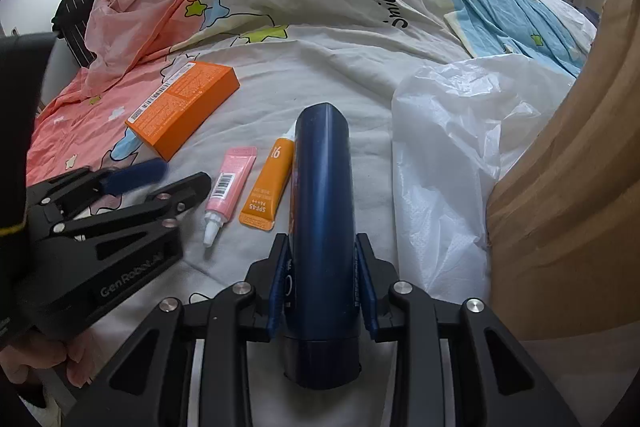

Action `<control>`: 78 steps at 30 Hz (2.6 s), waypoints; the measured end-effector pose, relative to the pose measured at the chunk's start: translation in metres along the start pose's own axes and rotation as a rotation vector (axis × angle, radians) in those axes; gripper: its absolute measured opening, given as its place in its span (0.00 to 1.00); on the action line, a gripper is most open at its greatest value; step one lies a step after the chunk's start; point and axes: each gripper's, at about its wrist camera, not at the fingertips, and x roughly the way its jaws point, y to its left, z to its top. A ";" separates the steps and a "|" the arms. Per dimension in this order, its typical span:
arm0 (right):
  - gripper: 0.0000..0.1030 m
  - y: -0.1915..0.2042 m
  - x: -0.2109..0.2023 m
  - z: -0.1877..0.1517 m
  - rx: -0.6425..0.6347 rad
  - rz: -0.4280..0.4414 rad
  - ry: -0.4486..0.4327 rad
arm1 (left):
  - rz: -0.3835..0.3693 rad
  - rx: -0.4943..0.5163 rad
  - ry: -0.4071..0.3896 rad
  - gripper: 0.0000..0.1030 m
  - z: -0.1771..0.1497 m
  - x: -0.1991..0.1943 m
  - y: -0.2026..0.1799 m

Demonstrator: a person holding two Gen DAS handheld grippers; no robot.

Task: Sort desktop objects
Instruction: 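Grasp the pink tube with the left tool while the right tool holds the navy bottle, then carry the pink tube with the left tool while the right tool carries the navy bottle to the box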

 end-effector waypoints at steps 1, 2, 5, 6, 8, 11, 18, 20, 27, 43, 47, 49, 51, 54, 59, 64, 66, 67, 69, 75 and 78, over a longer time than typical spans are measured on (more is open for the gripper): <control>0.29 -0.001 0.000 0.000 0.000 0.001 0.000 | -0.010 0.004 0.002 0.80 0.000 0.000 0.000; 0.29 -0.001 0.000 0.000 -0.001 0.003 -0.001 | -0.021 0.002 0.010 0.80 0.000 0.000 0.000; 0.29 -0.001 0.000 0.000 -0.001 0.002 -0.002 | -0.076 -0.049 0.046 0.80 0.003 0.001 0.007; 0.29 -0.001 0.000 0.000 0.001 0.004 -0.003 | -0.096 -0.065 0.047 0.80 0.004 0.000 0.009; 0.29 -0.001 -0.001 -0.001 0.008 0.004 -0.006 | -0.115 -0.084 0.051 0.80 0.005 -0.002 0.010; 0.29 -0.001 -0.001 -0.001 0.012 0.012 -0.006 | -0.142 -0.072 0.036 0.80 0.006 -0.012 0.006; 0.29 0.000 -0.002 -0.002 0.018 0.017 -0.008 | -0.156 -0.045 0.074 0.80 0.007 -0.002 -0.013; 0.29 0.000 -0.002 -0.003 0.018 0.016 -0.009 | -0.144 -0.035 0.080 0.81 0.006 0.004 -0.017; 0.29 0.003 -0.002 -0.003 0.013 0.012 -0.012 | -0.138 0.025 0.066 0.43 0.006 0.001 -0.023; 0.29 -0.003 0.000 -0.004 -0.009 0.012 -0.010 | -0.208 0.089 0.057 0.17 0.004 -0.019 -0.015; 0.29 -0.003 -0.001 -0.004 -0.002 0.017 -0.013 | -0.197 0.085 0.042 0.17 0.001 -0.029 -0.003; 0.29 -0.002 -0.002 -0.005 0.000 0.019 -0.016 | -0.203 0.079 0.033 0.17 -0.001 -0.037 0.004; 0.29 -0.001 -0.004 -0.005 0.007 0.030 -0.018 | -0.203 0.078 0.025 0.17 -0.003 -0.044 0.010; 0.29 0.000 -0.012 -0.004 0.024 0.052 -0.027 | -0.204 0.069 0.012 0.17 -0.005 -0.057 0.021; 0.28 0.010 -0.032 -0.006 0.024 0.061 -0.058 | -0.199 0.054 -0.007 0.17 -0.010 -0.076 0.035; 0.28 0.028 -0.053 -0.009 -0.004 0.063 -0.078 | -0.198 0.056 -0.020 0.17 -0.016 -0.093 0.040; 0.28 0.035 -0.062 -0.009 -0.015 0.066 -0.090 | -0.201 0.061 -0.027 0.17 -0.018 -0.100 0.040; 0.28 0.039 -0.068 -0.009 -0.021 0.068 -0.096 | -0.199 0.063 -0.034 0.17 -0.019 -0.104 0.040; 0.28 0.044 -0.077 -0.010 -0.029 0.074 -0.106 | -0.200 0.065 -0.045 0.17 -0.021 -0.113 0.042; 0.28 0.056 -0.105 -0.012 -0.054 0.073 -0.138 | -0.201 0.065 -0.083 0.17 -0.025 -0.142 0.044; 0.28 0.061 -0.118 -0.015 -0.065 0.068 -0.155 | -0.200 0.071 -0.097 0.17 -0.028 -0.155 0.042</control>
